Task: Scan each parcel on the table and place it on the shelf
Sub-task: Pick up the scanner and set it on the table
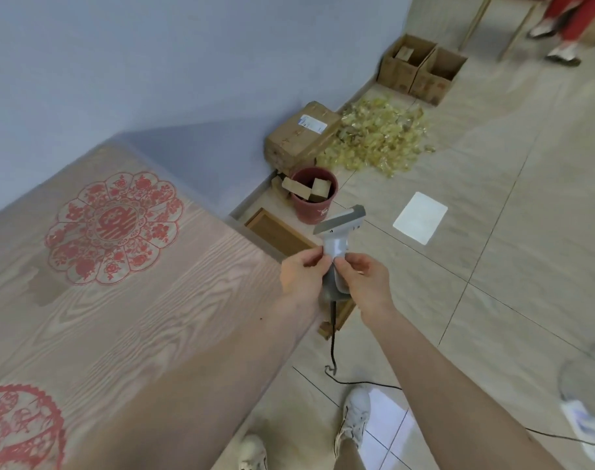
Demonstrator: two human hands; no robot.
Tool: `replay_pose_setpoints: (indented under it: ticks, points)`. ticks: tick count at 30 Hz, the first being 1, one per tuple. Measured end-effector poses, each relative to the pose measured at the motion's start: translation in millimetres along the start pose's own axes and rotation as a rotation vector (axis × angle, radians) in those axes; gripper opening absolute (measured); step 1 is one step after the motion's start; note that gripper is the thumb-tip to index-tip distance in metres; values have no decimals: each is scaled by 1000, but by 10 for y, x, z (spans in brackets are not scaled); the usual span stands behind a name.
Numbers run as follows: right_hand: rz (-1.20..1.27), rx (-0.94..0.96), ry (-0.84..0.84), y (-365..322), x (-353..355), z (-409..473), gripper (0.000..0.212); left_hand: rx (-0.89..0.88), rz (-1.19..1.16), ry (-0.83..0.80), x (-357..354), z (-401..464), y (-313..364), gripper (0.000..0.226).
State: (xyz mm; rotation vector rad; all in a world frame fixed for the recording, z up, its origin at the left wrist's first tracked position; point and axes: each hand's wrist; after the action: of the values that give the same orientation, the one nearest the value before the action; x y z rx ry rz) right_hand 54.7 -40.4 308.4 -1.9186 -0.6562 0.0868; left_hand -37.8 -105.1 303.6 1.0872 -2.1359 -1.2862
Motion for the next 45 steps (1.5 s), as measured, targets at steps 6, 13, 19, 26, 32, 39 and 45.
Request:
replay_pose_setpoints:
  ticks: [6, 13, 19, 26, 32, 39, 45]
  points:
    - [-1, -64, -20, 160, 513, 522, 12, 46, 0, 94, -714, 178, -151, 24]
    - [-33, -169, -58, 550, 702, 1013, 12, 173, -22, 241, -1176, 413, -569, 23]
    - [-103, -260, -88, 1093, 555, 1396, 5, 213, -4, 336, -1295, 708, -1095, 25]
    - [-66, -408, -65, 1748, 180, 1716, 3, 252, 169, 453, -1187, 1120, -1718, 21]
    - [25, -524, -55, 2249, -112, 1998, 7, 177, 397, 409, -1101, 1447, -2176, 32]
    - [198, -644, 2, 2649, -443, 2208, 11, 284, 326, 368, -1044, 1771, -2431, 58]
    - [245, -652, 61, 2826, -616, 2323, 9, 355, 161, 287, -918, 1976, -2728, 81]
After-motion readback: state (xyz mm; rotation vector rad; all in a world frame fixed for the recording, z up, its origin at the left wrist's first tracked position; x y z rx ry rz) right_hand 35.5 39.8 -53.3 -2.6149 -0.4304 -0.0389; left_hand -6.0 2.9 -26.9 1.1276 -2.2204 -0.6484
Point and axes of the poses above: each hand's wrist, its own z-axis towards the middle knuckle, its own x-axis out of the back of the hand, y = z × x, and after that the axes turned 6 degrees about -z, right-handed
